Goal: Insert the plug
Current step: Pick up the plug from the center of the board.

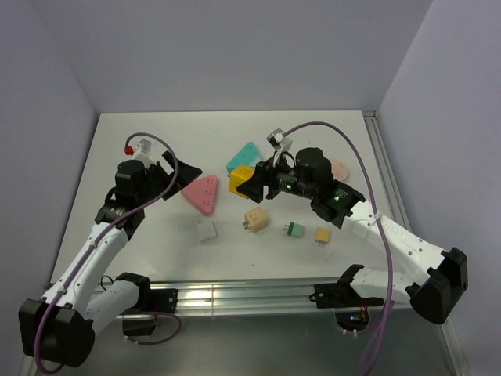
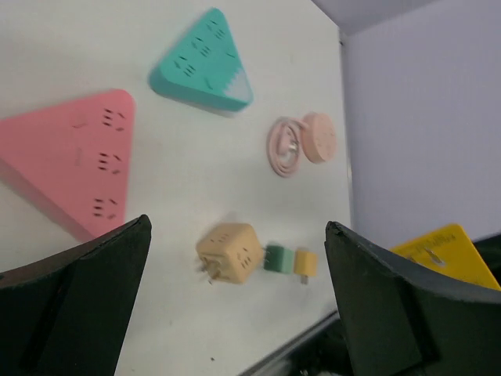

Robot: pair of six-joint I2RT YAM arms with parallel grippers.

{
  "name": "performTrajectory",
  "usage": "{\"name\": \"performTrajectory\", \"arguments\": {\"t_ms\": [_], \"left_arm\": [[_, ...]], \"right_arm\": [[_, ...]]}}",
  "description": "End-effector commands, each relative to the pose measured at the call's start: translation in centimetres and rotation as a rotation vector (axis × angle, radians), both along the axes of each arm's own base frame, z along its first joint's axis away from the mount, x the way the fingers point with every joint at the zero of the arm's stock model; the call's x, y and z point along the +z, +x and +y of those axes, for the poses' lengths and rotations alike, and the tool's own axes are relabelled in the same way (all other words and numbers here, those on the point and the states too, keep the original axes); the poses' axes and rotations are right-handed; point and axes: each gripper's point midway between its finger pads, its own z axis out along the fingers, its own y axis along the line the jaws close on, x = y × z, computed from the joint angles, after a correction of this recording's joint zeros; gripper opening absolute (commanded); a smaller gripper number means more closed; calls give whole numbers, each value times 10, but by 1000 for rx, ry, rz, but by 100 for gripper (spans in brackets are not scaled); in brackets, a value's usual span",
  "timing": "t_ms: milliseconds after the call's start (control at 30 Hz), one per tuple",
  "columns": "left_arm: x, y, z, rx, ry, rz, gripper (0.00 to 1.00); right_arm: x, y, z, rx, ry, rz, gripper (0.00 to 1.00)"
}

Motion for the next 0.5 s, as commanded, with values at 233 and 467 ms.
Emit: {"name": "performTrajectory", "arguments": {"t_ms": [233,467], "left_arm": [[-3,74,42,201,116,-26,98],[-45,119,48,194,125,35,96]], "right_arm": [[11,0,-26,-200,0,190,0],[6,-4,-29,-242,27,270,0]]}}
